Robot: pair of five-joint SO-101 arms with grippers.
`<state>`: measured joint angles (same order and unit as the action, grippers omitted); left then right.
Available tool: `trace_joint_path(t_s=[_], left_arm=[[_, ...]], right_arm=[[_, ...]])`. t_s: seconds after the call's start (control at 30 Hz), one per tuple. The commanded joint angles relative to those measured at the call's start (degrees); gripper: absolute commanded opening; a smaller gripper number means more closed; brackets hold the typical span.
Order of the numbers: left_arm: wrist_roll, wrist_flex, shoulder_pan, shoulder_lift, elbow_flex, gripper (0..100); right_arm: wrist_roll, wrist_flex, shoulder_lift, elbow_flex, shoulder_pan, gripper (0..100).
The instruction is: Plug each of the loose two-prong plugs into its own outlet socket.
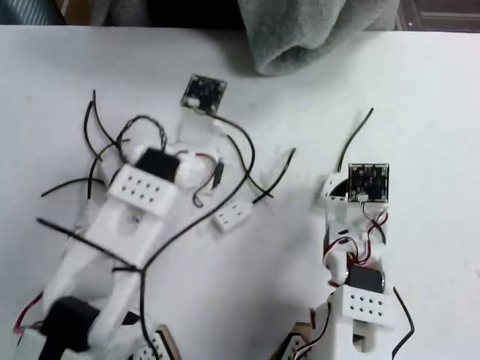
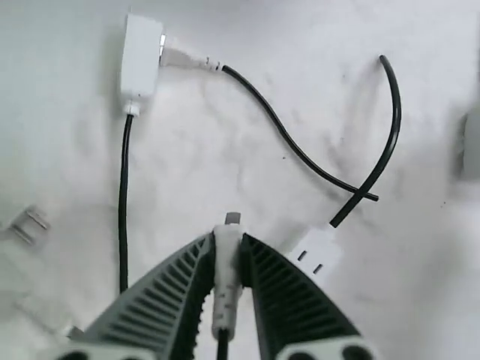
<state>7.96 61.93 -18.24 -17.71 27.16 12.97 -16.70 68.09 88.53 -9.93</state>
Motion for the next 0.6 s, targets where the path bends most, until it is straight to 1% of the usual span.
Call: trace_joint_path(t_s=[0.0, 0.1, 0.17, 0.23, 0.33, 0.4, 0.43, 0.5, 0.53, 0.57], left_arm=[[13.63, 7.12, 0.04, 2.59, -9.67, 2], [24.62, 12.92, 0.04, 2.59, -13.8, 2], [29.19, 17.14, -0.13, 3.12, -16.0, 2], [29.27, 19.96, -1.8, 3.21, -16.7, 2], [29.45, 23.12, -5.49, 3.56, -16.62, 2], [29.01, 24.7, -6.64, 5.58, -17.23, 2], [27.6, 24.79, -6.29, 7.16, -17.32, 2], [22.33, 24.35, -4.62, 11.3, -18.46, 2], [22.24, 24.18, -3.47, 13.93, -19.16, 2], [24.53, 24.18, -2.24, 16.48, -19.87, 2]], right_arm=[[-0.53, 1.8, -0.13, 0.0, -0.75, 2.0], [-1.14, 2.59, -0.13, 0.18, -1.1, 2.0], [-3.69, 2.59, -0.13, 0.0, -3.21, 2.0], [-5.8, 2.59, -0.13, -0.18, -5.32, 2.0], [-6.24, 3.21, -0.13, -0.26, -5.58, 2.0], [-6.24, 3.3, -0.13, -0.26, -5.49, 2.0], [-6.24, 3.3, -0.13, -0.26, -5.49, 2.0], [-6.24, 3.3, -0.13, -0.26, -5.49, 2.0], [-6.24, 3.21, -0.13, -0.26, -5.49, 2.0], [-6.33, 3.21, -0.13, -0.26, -5.58, 2.0]])
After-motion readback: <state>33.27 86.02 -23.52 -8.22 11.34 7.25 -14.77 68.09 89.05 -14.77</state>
